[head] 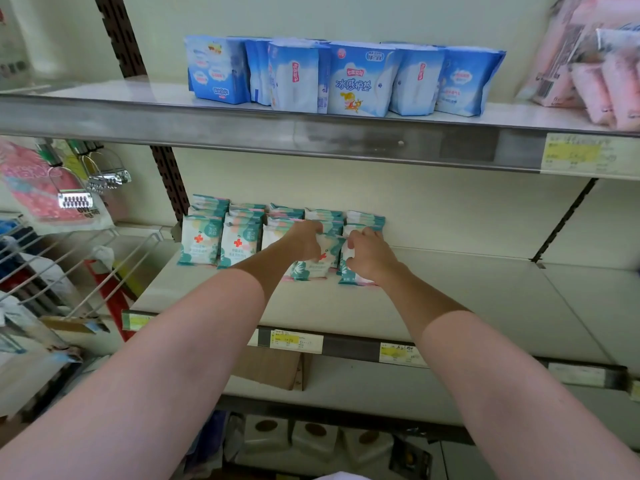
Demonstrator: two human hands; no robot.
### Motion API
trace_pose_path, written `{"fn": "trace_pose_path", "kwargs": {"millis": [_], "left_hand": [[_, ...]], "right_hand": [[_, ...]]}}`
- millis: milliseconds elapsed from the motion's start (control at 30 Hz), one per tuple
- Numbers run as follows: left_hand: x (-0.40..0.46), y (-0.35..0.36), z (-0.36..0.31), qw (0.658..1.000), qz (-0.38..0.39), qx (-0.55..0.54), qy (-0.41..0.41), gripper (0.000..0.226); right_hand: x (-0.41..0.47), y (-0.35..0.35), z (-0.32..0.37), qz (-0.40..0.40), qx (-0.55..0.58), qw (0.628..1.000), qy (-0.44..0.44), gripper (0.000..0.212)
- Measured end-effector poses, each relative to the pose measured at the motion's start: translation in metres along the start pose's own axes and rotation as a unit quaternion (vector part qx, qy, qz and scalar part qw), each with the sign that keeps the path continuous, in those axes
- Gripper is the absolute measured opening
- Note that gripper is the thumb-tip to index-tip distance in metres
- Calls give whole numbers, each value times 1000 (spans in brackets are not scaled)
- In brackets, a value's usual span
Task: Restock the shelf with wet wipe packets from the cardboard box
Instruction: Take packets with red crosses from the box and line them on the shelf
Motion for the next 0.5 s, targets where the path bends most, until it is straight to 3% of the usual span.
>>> {"fn": "trace_pose_path", "kwargs": {"millis": [200, 333, 500], "left_hand": [[5, 4, 2, 990, -50, 122, 41, 62], [12, 3, 1, 954, -98, 269, 84, 45], [21, 7, 0, 950, -107, 272, 108, 56]], "right_hand": [[4, 1, 1, 1, -4, 1000, 10, 37], [6, 2, 2, 1, -3, 1000, 13, 39], [7, 2, 1, -6, 5, 1000, 17, 37]]}}
Point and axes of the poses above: each hand's wrist, its own x-axis towards the middle knuckle, its own y-axis out of the palm, z = x × y, the point moved 2 cm from there along x, towards the middle knuckle, and after that the axes turned 2 degrees about -y, right-handed, at the moved point
